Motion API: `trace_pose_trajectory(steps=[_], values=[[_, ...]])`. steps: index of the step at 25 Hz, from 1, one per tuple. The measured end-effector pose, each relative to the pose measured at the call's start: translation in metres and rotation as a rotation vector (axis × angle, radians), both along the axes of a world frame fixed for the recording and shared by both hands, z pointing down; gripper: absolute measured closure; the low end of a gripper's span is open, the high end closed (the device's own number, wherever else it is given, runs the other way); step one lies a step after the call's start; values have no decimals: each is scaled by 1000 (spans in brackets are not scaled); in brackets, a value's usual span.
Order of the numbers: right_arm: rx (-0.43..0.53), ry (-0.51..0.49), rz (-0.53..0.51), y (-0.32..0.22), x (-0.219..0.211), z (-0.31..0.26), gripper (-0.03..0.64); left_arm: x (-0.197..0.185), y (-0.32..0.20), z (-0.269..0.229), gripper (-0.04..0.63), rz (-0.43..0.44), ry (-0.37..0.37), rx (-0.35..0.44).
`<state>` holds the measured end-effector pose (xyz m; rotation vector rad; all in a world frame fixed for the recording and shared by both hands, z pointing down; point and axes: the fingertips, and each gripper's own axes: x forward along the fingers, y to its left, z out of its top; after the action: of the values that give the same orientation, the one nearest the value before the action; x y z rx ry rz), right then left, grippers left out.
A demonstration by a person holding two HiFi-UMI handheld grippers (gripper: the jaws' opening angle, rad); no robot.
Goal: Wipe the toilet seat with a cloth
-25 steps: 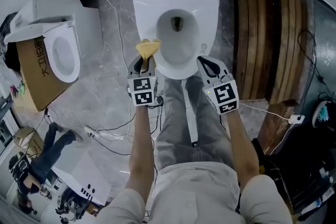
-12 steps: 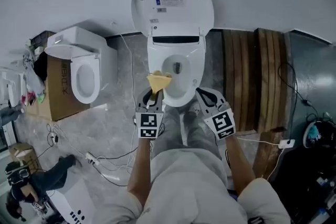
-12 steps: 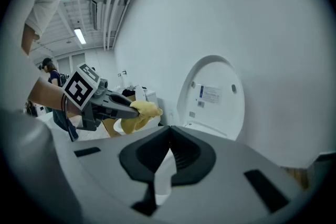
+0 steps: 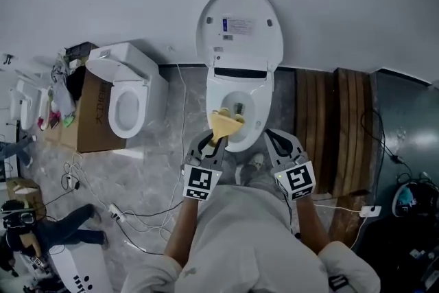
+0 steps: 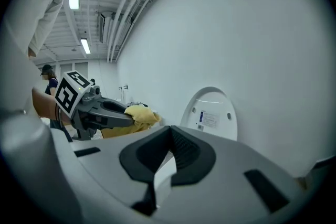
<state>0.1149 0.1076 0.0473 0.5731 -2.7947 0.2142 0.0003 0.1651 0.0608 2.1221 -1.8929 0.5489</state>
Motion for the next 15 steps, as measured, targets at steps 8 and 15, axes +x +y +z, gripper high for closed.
trace_pose_trajectory(steps=[8, 15], values=[[82, -50, 5, -6, 4, -37, 611, 19, 0, -27, 514, 15, 33, 55], [85, -68, 23, -5, 11, -44, 611, 23, -9, -44, 514, 21, 18, 92]])
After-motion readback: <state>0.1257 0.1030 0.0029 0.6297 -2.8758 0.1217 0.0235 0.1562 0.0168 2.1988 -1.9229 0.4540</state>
